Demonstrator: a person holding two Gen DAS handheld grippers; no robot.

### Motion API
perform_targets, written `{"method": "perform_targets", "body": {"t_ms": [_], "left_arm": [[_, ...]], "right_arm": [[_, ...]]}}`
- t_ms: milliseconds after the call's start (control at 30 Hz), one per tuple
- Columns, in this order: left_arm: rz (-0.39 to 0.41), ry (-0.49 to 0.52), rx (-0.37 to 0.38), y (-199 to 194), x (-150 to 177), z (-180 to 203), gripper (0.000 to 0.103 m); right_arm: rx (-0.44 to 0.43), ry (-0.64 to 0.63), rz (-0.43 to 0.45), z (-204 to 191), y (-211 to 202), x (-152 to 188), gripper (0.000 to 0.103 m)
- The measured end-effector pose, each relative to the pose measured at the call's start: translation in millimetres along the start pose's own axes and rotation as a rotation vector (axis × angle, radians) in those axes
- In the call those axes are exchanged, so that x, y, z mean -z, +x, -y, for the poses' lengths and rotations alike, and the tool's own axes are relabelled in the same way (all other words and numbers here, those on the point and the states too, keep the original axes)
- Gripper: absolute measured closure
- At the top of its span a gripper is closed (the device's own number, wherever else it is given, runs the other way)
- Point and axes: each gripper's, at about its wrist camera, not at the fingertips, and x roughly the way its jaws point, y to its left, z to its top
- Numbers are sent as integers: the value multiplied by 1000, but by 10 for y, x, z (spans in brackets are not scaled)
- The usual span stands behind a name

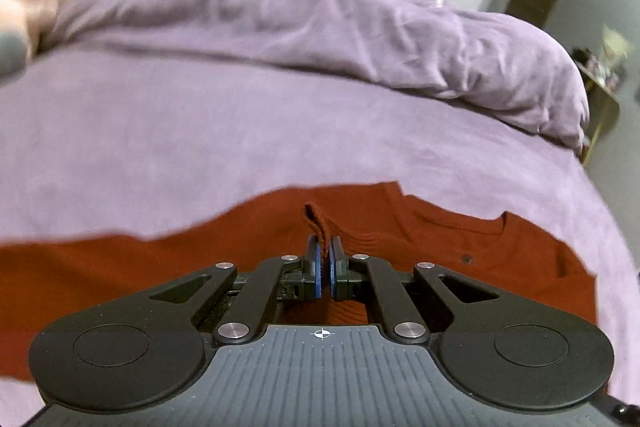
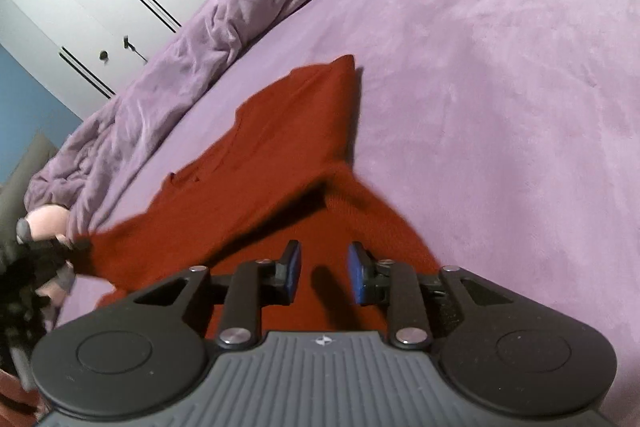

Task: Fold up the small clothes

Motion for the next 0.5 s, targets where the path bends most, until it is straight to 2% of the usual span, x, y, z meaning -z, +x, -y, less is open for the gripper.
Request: {"method": "perform_targets", "body": {"t_ms": [133,167,200,367,400,433,500], "left_arm": [[-22,-9,5,70,98,-114,98],[-28,-5,6,98,118,-112,98],[-32,-3,8,121,128,-109,98],[-28,19,14,166,130,-54,98],[-24,30,11,179,124,-30,98],[-21,38,6,187,120,-15,98],[-17,51,6,205,116,18,98]], "right_arm": [[-98,-24,31,-105,-32,-169,76],[-88,-43,46,-151,-27,-226,68],[-66,-66,63,-191,-10,-280,59],[21,-142,99,-397,184,-603,54],[73,-179,98,-457,260,-652,49],[140,-214,94,-504,381,-701,49],[218,-247,74,-520,606,-758,49]]}}
